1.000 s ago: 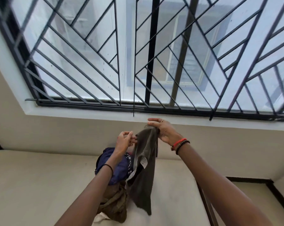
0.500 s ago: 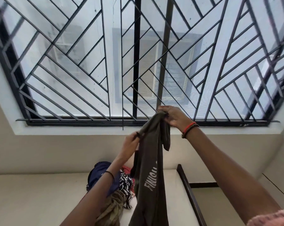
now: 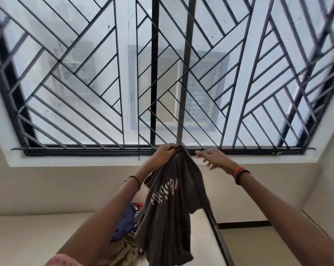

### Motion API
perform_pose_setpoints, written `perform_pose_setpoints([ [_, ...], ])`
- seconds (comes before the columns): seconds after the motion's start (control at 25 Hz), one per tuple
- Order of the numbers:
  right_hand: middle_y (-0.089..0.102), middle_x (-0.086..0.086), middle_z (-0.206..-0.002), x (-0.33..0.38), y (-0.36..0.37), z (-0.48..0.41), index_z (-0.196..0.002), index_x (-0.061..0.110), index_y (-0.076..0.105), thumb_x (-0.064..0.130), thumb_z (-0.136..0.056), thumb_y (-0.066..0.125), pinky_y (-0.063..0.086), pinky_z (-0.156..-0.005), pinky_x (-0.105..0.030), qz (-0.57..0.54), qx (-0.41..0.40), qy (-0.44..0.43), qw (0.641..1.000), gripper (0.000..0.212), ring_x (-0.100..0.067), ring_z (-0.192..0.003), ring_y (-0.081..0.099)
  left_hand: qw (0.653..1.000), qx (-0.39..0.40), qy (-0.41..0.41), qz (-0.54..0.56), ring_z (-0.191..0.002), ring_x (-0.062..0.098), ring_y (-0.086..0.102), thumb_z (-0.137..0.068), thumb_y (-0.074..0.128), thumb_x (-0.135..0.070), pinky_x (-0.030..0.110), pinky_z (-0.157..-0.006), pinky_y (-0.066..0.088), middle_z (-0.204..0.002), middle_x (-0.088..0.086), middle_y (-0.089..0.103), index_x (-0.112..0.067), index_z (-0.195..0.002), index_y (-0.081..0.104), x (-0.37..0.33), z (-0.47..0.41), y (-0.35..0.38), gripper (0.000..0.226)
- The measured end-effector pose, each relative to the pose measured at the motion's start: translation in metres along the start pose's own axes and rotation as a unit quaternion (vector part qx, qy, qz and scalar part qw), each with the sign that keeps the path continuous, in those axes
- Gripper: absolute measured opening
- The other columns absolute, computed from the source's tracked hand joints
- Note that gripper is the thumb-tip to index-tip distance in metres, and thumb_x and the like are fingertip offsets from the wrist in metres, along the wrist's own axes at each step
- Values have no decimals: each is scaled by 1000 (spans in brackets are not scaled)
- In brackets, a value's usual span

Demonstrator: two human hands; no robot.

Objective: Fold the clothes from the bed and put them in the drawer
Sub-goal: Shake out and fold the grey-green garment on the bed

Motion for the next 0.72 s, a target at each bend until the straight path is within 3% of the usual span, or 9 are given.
perform_pose_setpoints([
  [0.12,69,2,-109,25,18,8,-111,20,65,40,-85,64,43,-91,-35,-146,80,-85,982,32,-10,-107,61,1000,13,10,1,-70,0,55,-98,47,-9,9,-63,43,-83,0,58,-6,-102,54,-13,-7,11,9],
  [0.2,70,-1,-101,30,24,7,-104,18,66,27,-85,68,45,-93,-35,-179,91,-104,974,21,-13,-100,64,1000,4,-20,19,-55,-4,54,-98,48,-10,10,-50,41,-80,3,57,-7,-104,45,-14,-10,10,8],
  [0.32,71,1,-85,36,28,4,-94,15,68,13,-91,61,52,-78,-25,-236,62,-129,961,8,-9,-84,67,997,1,-64,31,-49,-3,53,-97,52,-19,13,-43,39,-79,3,60,-10,-104,40,-7,-11,7,16],
  [0.4,70,5,-79,43,28,2,-91,15,67,11,-95,53,52,-68,-20,-254,36,-133,957,15,-4,-75,65,996,6,-76,38,-57,2,54,-96,54,-30,13,-48,40,-80,1,60,-12,-103,41,-2,-8,3,23],
  [0.52,66,7,-73,55,23,-3,-86,16,65,12,-97,51,49,-60,-14,-240,-11,-146,960,18,-1,-65,60,995,32,-70,57,-83,12,57,-86,62,-51,21,-67,45,-93,4,60,-9,-112,48,13,1,-1,52],
  [0.64,64,8,-66,63,14,-8,-80,15,62,12,-96,51,47,-59,-14,-256,-43,-155,953,19,-2,-60,58,991,98,-72,50,-99,14,63,-77,78,-28,22,-80,51,-109,5,64,-16,-124,45,37,14,8,59],
  [0.72,63,7,-63,66,3,-11,-78,16,60,12,-96,51,48,-57,-17,-283,-64,-150,945,21,-3,-57,58,987,131,-91,22,-97,16,64,-73,81,-14,26,-85,53,-105,6,65,-16,-122,45,59,22,17,61],
])
Point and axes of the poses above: each hand's wrist, its own z-axis away from the middle knuckle, its own y-axis out of the palm, x = y × z, the point moved 5 cm from there along -z, towards the middle knuckle
